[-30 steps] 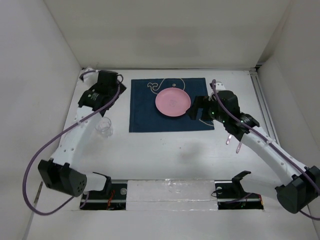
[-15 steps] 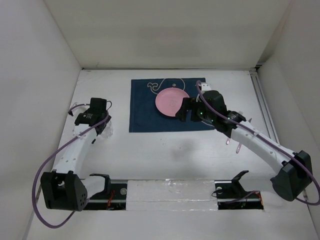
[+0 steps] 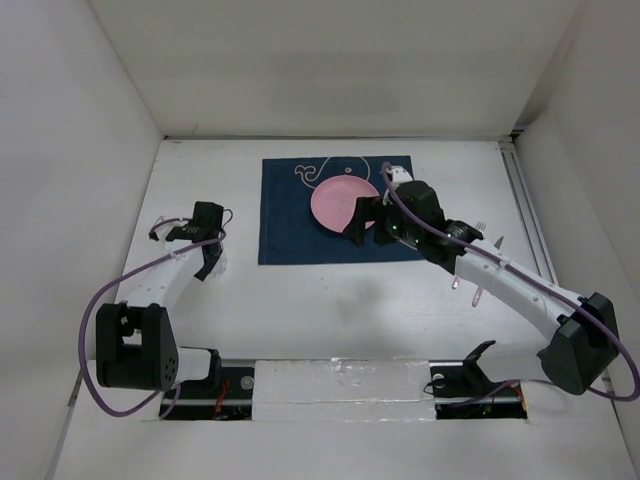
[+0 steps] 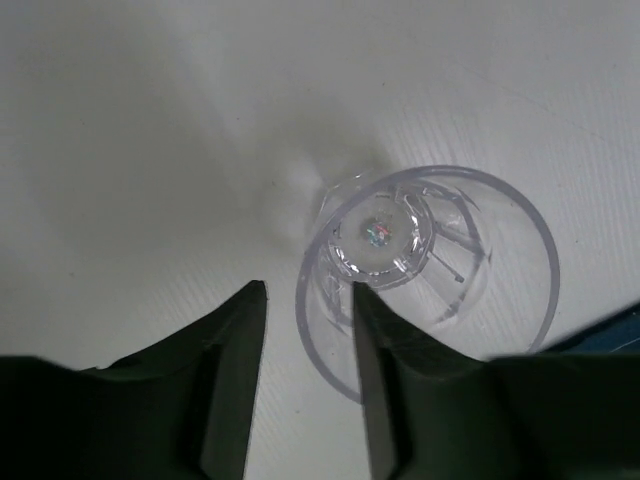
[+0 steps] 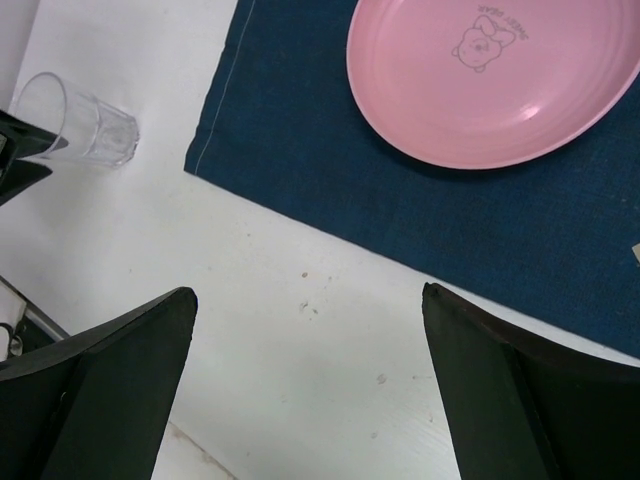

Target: Set the dinner table for one person

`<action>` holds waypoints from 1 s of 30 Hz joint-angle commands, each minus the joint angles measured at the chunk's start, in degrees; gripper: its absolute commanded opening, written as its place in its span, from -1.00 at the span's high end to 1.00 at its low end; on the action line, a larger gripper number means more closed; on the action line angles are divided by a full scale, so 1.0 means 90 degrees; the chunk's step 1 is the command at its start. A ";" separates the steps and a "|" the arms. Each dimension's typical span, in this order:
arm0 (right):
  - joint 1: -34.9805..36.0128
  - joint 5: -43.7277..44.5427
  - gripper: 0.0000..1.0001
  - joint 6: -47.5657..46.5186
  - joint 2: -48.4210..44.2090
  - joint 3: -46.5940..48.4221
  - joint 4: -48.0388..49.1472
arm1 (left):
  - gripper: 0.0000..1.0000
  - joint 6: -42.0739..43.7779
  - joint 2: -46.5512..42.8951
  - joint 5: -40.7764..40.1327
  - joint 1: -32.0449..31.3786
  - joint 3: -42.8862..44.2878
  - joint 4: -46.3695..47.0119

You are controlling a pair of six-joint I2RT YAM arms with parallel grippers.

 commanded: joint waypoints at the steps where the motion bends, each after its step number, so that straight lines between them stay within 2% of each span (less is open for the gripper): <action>1: 0.0101 -0.0035 -1.00 -0.0016 -0.0006 0.0371 0.0385 | 0.36 -0.0267 -0.0169 -0.0340 0.0037 0.0024 -0.0012; 3: 0.0159 0.0024 -1.00 -0.0016 0.0110 0.0439 0.0385 | 0.58 -0.0092 -0.0364 -0.0340 0.0037 0.0083 0.0055; 5: 0.0227 0.0024 -1.00 0.0042 0.0285 0.0585 0.0444 | 0.93 0.0220 -0.0491 -0.0157 0.0037 0.0142 0.0172; 6: 0.0286 0.0024 -1.00 0.0043 0.0374 0.0585 0.0521 | 1.00 0.0395 -0.0560 -0.0048 -0.0021 0.0142 0.0425; 8: 0.0345 0.0024 -1.00 0.0043 0.0588 0.0780 0.0522 | 1.00 0.0989 -0.0677 0.0254 -0.0264 0.0142 0.0758; 11: 0.0802 0.0179 -1.00 0.0043 0.1319 0.1336 0.0426 | 1.00 0.1655 -0.0833 0.1160 -0.0548 0.0142 0.1500; 12: 0.0891 0.0257 -1.00 0.0043 0.1486 0.1714 0.0347 | 1.00 0.1976 -0.0834 0.1831 -0.0549 0.0084 0.1666; 16: 0.1232 0.0619 -1.00 0.0043 0.2237 0.2711 -0.0063 | 1.00 0.2388 -0.0834 0.2937 -0.0549 0.0083 0.2204; 19: 0.1467 0.0960 -0.97 0.0043 0.2794 0.3492 -0.0423 | 1.00 0.2701 -0.0717 0.3407 -0.0549 0.0258 0.2273; 27: 0.1742 0.1263 -0.83 0.0102 0.3957 0.4910 -0.0835 | 1.00 0.3111 -0.0658 0.3508 -0.0549 0.1030 0.1668; 30: 0.1810 0.1322 -0.71 0.0102 0.4387 0.5369 -0.0933 | 1.00 0.3180 -0.0716 0.3575 -0.0549 0.1108 0.1609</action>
